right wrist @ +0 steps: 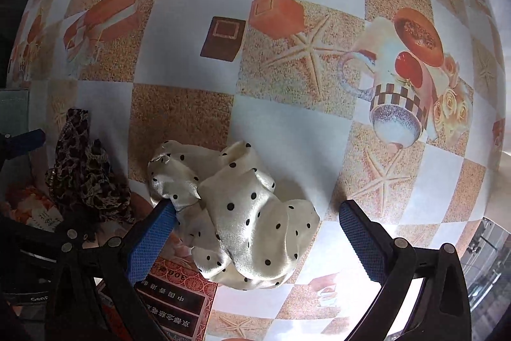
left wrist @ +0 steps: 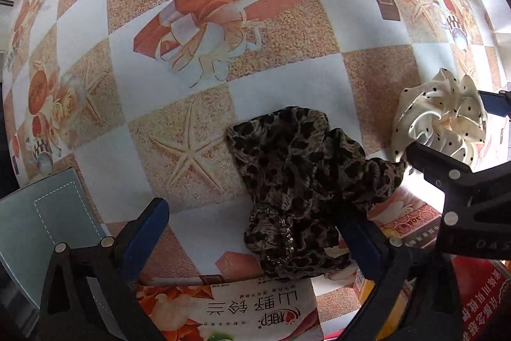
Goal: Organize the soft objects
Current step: 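Grasp the leopard scrunchie with the left tool while the right grasps the polka-dot scrunchie, then carry the leopard and polka-dot scrunchies over the box with both tools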
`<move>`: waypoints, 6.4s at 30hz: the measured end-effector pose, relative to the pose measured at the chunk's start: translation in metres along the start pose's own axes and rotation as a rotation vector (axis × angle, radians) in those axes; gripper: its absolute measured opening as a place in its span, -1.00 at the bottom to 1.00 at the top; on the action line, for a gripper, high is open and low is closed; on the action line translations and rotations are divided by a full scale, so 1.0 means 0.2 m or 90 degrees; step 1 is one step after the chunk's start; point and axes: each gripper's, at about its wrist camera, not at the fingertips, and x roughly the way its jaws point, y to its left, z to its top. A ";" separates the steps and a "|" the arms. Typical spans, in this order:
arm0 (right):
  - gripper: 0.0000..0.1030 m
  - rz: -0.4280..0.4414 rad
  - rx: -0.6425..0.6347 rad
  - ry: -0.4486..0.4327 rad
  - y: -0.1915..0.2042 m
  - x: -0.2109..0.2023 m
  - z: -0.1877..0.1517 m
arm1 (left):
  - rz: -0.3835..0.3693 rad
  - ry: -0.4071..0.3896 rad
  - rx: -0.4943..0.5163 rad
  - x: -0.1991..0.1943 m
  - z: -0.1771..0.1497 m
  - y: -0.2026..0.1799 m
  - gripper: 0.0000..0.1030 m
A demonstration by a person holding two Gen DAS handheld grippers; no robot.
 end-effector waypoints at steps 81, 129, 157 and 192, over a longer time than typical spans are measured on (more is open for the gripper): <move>-0.31 0.080 0.312 -0.166 -0.62 -0.48 -0.99 | -0.102 -0.290 0.315 -0.95 -0.27 -0.86 -0.37; -0.31 0.107 -0.202 -0.187 1.27 -0.84 -0.70 | 0.006 -0.295 -0.171 -0.74 -1.40 0.73 -0.37; -0.31 0.108 -0.253 -0.162 1.48 -0.78 -0.69 | -0.007 -0.273 -0.200 -0.66 -1.38 0.76 -0.36; -0.31 0.113 -0.251 -0.153 1.49 -0.75 -0.67 | -0.006 -0.266 -0.199 -0.65 -1.37 0.77 -0.36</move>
